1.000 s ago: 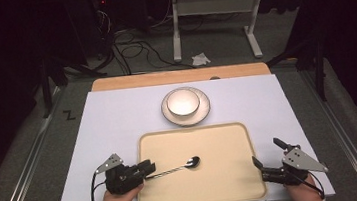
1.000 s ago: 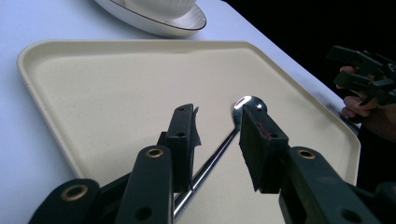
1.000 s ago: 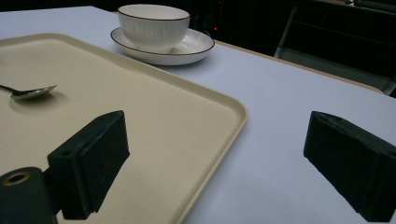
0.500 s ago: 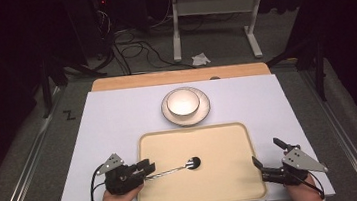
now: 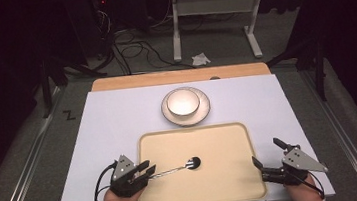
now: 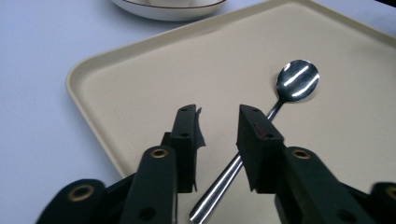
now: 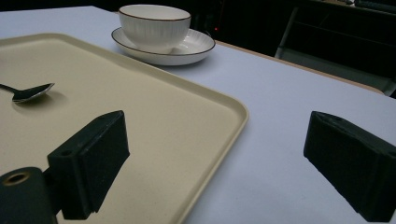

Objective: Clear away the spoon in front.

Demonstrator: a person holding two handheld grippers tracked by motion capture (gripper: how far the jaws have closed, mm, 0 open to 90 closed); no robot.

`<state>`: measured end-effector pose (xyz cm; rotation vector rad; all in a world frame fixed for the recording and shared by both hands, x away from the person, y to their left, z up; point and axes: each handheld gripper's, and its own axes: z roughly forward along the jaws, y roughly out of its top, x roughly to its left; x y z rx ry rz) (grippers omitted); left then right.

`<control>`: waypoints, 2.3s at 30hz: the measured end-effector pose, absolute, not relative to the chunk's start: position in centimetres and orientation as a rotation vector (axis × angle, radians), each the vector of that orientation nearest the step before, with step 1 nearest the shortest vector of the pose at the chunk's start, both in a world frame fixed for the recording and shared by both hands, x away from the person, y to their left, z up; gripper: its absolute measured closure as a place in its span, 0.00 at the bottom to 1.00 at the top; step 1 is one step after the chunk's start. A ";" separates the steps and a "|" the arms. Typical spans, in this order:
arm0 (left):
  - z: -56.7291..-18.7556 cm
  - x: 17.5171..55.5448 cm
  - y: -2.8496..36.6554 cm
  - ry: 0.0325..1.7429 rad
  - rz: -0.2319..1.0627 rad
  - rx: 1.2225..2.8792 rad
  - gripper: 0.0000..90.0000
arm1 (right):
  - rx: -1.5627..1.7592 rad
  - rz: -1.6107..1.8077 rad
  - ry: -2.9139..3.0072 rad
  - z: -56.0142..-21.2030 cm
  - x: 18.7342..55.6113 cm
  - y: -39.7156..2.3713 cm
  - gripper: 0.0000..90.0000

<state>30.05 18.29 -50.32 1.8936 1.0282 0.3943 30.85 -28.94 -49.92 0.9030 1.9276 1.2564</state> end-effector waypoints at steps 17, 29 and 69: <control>-51.1 30.6 17.7 1.119 0.434 2.090 1.00 | 0.906 1.259 1.926 -49.9 30.8 -28.9 0.08; -51.2 30.1 16.0 1.043 0.342 2.201 1.00 | 0.906 1.259 1.930 -49.9 30.8 -28.9 0.08; -51.1 35.7 9.3 1.026 0.396 2.192 1.00 | 0.901 1.260 1.928 -50.0 30.9 -29.1 0.08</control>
